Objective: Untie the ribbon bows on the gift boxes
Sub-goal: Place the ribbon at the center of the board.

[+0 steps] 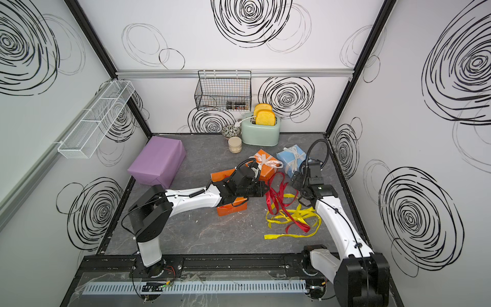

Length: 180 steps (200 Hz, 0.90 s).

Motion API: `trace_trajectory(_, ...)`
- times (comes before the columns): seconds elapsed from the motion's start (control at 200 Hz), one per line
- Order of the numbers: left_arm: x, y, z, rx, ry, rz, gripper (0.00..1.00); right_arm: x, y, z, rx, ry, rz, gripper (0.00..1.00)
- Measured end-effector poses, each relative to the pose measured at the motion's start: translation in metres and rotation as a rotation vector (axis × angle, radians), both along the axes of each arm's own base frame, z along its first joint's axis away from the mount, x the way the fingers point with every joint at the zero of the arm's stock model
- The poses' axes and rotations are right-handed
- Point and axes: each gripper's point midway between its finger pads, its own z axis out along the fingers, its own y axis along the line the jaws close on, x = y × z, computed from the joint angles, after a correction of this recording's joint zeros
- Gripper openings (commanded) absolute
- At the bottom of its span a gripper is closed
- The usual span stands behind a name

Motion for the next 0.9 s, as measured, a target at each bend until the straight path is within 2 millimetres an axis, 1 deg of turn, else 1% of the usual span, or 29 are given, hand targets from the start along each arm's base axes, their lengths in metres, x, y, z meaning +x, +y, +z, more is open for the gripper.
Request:
trace_trajectory(0.035, -0.005, -0.007, -0.002, 0.0, 0.005, -0.021, 0.11, -0.002, -0.005, 0.008, 0.012, -0.03, -0.015, 0.84)
trace_trajectory(0.095, -0.016, -0.026, -0.006, -0.003, 0.012, -0.07, 0.2, -0.006, -0.012, 0.023, 0.031, -0.085, -0.039, 0.82)
trace_trajectory(0.135, -0.024, -0.039, -0.009, -0.006, 0.016, -0.107, 0.28, -0.009, -0.016, 0.032, 0.044, -0.12, -0.052, 0.81)
trace_trajectory(0.165, -0.032, -0.047, -0.012, -0.002, 0.019, -0.137, 0.36, -0.011, -0.018, 0.038, 0.054, -0.145, -0.059, 0.81)
trace_trajectory(0.205, -0.041, -0.058, -0.014, -0.001, 0.025, -0.172, 0.54, -0.013, -0.019, 0.045, 0.063, -0.176, -0.063, 0.8)
trace_trajectory(0.25, -0.05, -0.067, -0.016, 0.011, 0.019, -0.215, 0.74, -0.014, -0.016, 0.051, 0.081, -0.206, -0.047, 0.79)
trace_trajectory(0.295, -0.059, -0.073, -0.015, 0.021, 0.019, -0.247, 0.88, -0.014, -0.011, 0.054, 0.101, -0.226, -0.022, 0.78)
trace_trajectory(0.335, -0.064, -0.075, -0.014, 0.034, 0.01, -0.267, 0.97, -0.013, -0.005, 0.055, 0.121, -0.241, 0.011, 0.77)
trace_trajectory(0.355, -0.065, -0.075, -0.011, 0.037, 0.001, -0.274, 1.0, -0.012, -0.001, 0.054, 0.132, -0.245, 0.031, 0.77)
trace_trajectory(0.37, -0.066, -0.075, -0.011, 0.039, -0.001, -0.277, 0.97, -0.012, 0.002, 0.053, 0.14, -0.247, 0.046, 0.77)
trace_trajectory(0.43, -0.064, -0.07, -0.006, 0.061, -0.02, -0.274, 0.96, -0.01, 0.012, 0.047, 0.172, -0.248, 0.097, 0.76)
trace_trajectory(0.505, -0.056, -0.055, 0.003, 0.087, -0.041, -0.245, 0.96, -0.01, 0.024, 0.039, 0.211, -0.247, 0.153, 0.76)
trace_trajectory(0.57, -0.045, -0.034, 0.017, 0.102, -0.061, -0.202, 0.96, -0.009, 0.034, 0.036, 0.239, -0.248, 0.2, 0.76)
trace_trajectory(0.64, -0.031, -0.008, 0.038, 0.1, -0.084, -0.146, 0.96, -0.006, 0.046, 0.036, 0.255, -0.251, 0.25, 0.76)
trace_trajectory(0.68, -0.023, 0.01, 0.053, 0.092, -0.103, -0.108, 0.96, -0.004, 0.059, 0.036, 0.263, -0.247, 0.299, 0.76)
trace_trajectory(0.735, -0.011, 0.036, 0.071, 0.081, -0.127, -0.053, 0.96, -0.001, 0.081, 0.032, 0.261, -0.224, 0.374, 0.77)
trace_trajectory(0.751, -0.008, 0.043, 0.076, 0.077, -0.134, -0.038, 0.96, -0.001, 0.091, 0.031, 0.265, -0.212, 0.407, 0.76)
trace_trajectory(0.776, -0.003, 0.055, 0.084, 0.07, -0.146, -0.011, 0.96, 0.0, 0.101, 0.03, 0.262, -0.202, 0.441, 0.76)
trace_trajectory(0.826, 0.01, 0.084, 0.1, 0.058, -0.171, 0.054, 0.97, 0.0, 0.131, 0.025, 0.257, -0.168, 0.536, 0.77)
trace_trajectory(0.846, 0.014, 0.094, 0.104, 0.055, -0.179, 0.076, 0.97, 0.0, 0.142, 0.024, 0.25, -0.156, 0.57, 0.77)
trace_trajectory(0.901, 0.028, 0.129, 0.114, 0.049, -0.197, 0.158, 0.99, -0.001, 0.174, 0.018, 0.232, -0.117, 0.666, 0.78)
